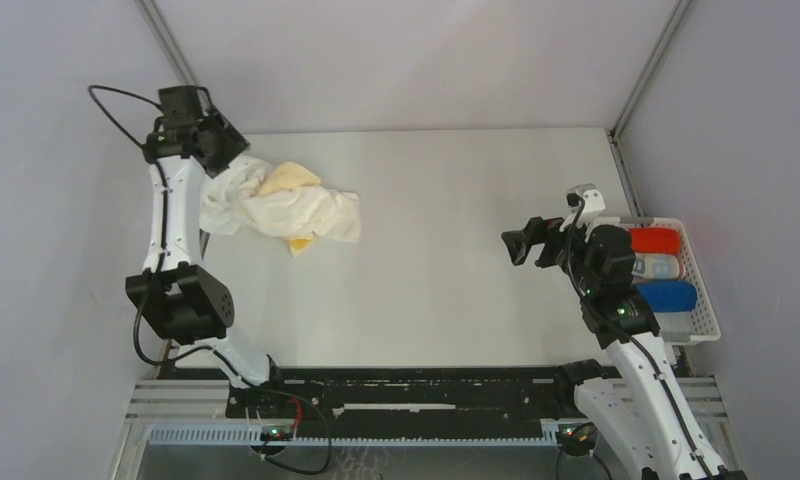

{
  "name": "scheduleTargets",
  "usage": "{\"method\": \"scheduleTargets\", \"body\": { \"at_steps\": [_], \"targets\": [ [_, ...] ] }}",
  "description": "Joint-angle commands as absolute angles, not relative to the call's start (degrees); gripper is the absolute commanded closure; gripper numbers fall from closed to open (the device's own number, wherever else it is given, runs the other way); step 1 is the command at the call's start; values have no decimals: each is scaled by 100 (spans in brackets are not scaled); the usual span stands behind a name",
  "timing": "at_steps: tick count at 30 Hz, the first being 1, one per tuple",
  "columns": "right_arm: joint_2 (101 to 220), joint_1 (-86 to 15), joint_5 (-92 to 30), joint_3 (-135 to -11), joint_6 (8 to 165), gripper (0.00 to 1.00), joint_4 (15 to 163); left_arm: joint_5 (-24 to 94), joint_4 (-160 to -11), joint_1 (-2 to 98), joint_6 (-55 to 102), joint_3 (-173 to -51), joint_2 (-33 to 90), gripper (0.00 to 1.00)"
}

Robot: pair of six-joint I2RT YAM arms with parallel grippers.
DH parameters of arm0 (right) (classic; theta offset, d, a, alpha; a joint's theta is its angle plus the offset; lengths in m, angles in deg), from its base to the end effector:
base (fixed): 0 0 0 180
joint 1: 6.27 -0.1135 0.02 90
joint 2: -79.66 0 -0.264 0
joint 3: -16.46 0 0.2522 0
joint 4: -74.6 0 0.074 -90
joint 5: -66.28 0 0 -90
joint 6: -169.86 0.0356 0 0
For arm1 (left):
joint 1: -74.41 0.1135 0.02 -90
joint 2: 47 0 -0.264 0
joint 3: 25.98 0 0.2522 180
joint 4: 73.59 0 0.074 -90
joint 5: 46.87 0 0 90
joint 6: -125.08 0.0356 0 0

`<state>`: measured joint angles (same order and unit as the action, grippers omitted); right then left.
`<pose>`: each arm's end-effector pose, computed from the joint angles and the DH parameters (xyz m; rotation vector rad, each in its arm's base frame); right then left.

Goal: Roll the towels
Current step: Place the towel at the center of the board, then pick up the towel at the corner of the board.

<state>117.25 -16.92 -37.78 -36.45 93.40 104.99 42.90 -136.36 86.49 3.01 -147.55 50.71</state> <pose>0.1545 0.0379 0.3130 -0.1281 1.8529 0.5199 0.3632 0.0776 0.4083 -0.8462 2.0923 -0.1917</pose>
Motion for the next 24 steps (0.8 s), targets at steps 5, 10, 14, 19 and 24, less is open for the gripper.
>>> {"method": "scheduleTargets", "body": {
  "at_steps": [5,10,14,19,24],
  "targets": [
    [11852,-1760,-3773,-3778,9200,7,10345,5679,-13656,6600,951,-13485,4826,34],
    [11834,-1776,-3726,-3736,9191,7,10349,5472,-13663,5878,894,-13654,5931,33],
    [11834,-1778,-3716,-3722,9182,7,10404,5142,-13661,5743,854,-14130,6843,32],
    [11824,-1787,-3640,-3719,9125,6,10487,4949,-13715,5714,864,-14567,7654,31],
    [11884,-1787,-3655,-3703,9129,6,10434,4795,-13720,5710,808,-14574,8111,31]
  ]
}}
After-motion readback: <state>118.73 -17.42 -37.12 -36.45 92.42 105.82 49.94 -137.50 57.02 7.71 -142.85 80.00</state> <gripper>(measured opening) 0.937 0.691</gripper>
